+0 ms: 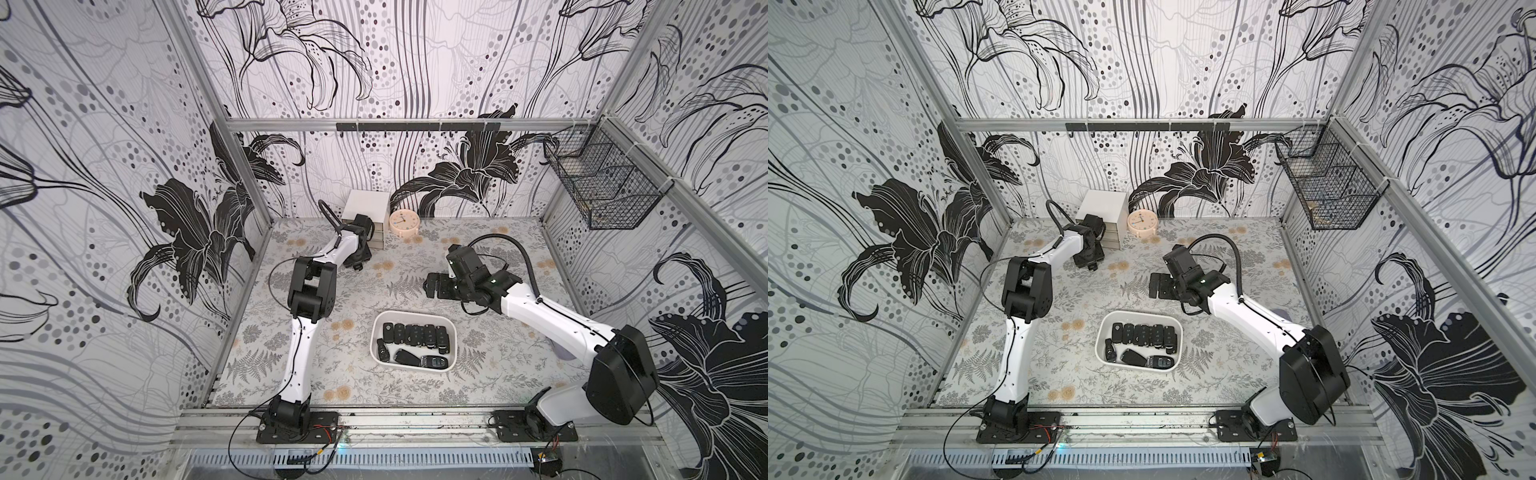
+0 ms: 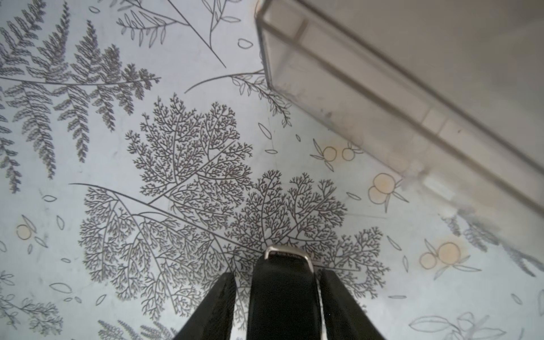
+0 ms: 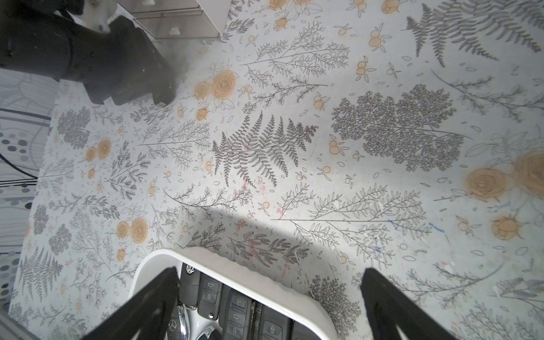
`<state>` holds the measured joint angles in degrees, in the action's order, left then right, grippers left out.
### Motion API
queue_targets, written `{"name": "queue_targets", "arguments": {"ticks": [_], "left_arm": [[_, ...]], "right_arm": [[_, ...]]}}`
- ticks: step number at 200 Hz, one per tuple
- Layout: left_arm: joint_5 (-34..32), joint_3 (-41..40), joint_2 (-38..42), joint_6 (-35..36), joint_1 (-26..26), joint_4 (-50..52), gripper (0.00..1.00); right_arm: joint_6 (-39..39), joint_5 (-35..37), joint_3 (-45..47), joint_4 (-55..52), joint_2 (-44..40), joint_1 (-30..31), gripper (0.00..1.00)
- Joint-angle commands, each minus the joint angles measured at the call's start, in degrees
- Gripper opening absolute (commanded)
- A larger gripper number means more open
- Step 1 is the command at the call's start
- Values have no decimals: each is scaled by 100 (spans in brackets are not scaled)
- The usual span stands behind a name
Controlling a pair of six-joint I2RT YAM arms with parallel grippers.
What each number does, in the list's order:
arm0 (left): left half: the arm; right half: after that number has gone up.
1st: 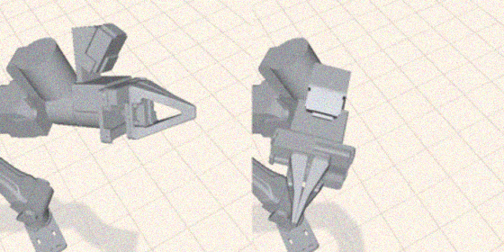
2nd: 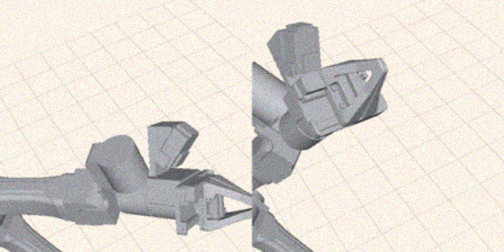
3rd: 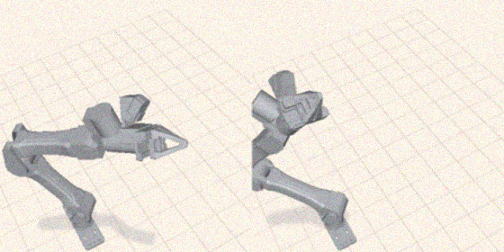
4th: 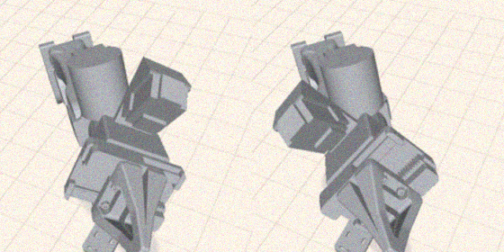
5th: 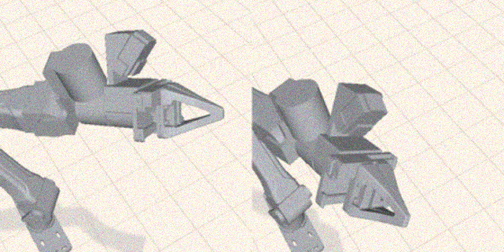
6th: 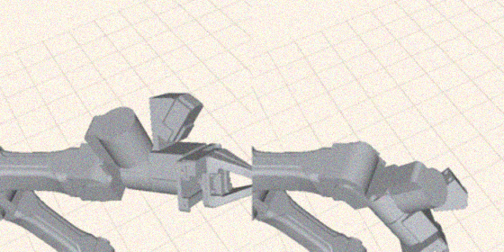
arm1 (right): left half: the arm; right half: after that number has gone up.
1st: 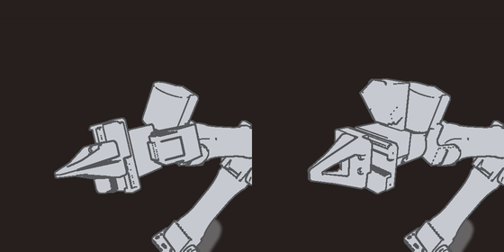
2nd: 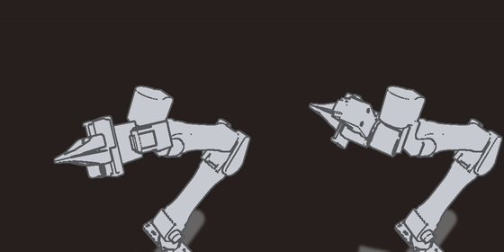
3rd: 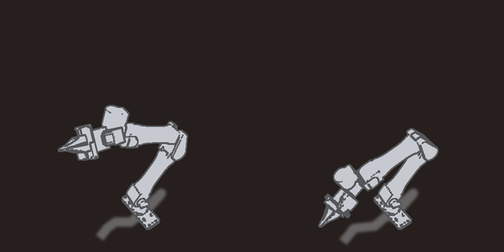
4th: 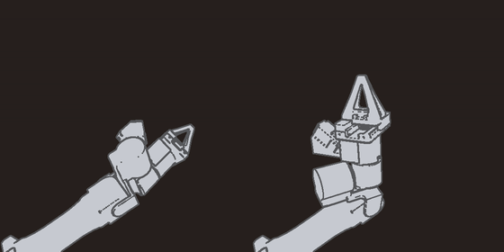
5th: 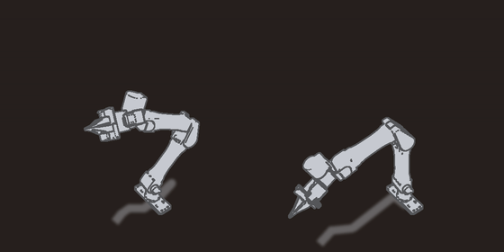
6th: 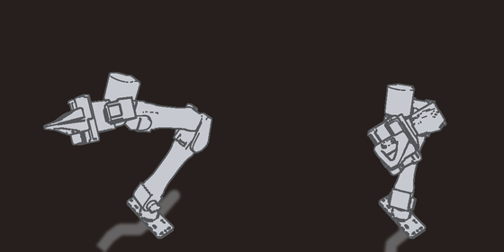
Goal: Place the car key into the storage box
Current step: Pick up the car key from the center of the board, then place the car key in the storage box.
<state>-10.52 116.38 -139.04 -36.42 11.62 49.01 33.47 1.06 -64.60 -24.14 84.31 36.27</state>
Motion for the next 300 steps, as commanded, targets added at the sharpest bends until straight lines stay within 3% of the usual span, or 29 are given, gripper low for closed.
{"name": "queue_targets", "arguments": {"ticks": [1, 30, 85, 186, 249, 300], "left_arm": [[188, -444, 2, 184, 9, 126, 35], [302, -809, 451, 139, 24, -106, 29], [408, -1661, 1634, -16, 274, -278, 29], [438, -3528, 3791, -766, 1579, -462, 28], [408, -4123, 4067, -994, 2605, -451, 28], [357, -4280, 3836, -1120, 3268, -578, 27]], "right_arm": [[-87, -308, 118, 218, -182, -30, 100], [-60, -510, 217, 359, -231, -24, 100], [-125, -973, 497, 704, -413, -24, 100], [-114, -1376, 1331, 762, -1325, -29, 100], [5, -1527, 1837, 710, -1967, -28, 100], [45, -1503, 2055, 579, -2311, -32, 100]]}}
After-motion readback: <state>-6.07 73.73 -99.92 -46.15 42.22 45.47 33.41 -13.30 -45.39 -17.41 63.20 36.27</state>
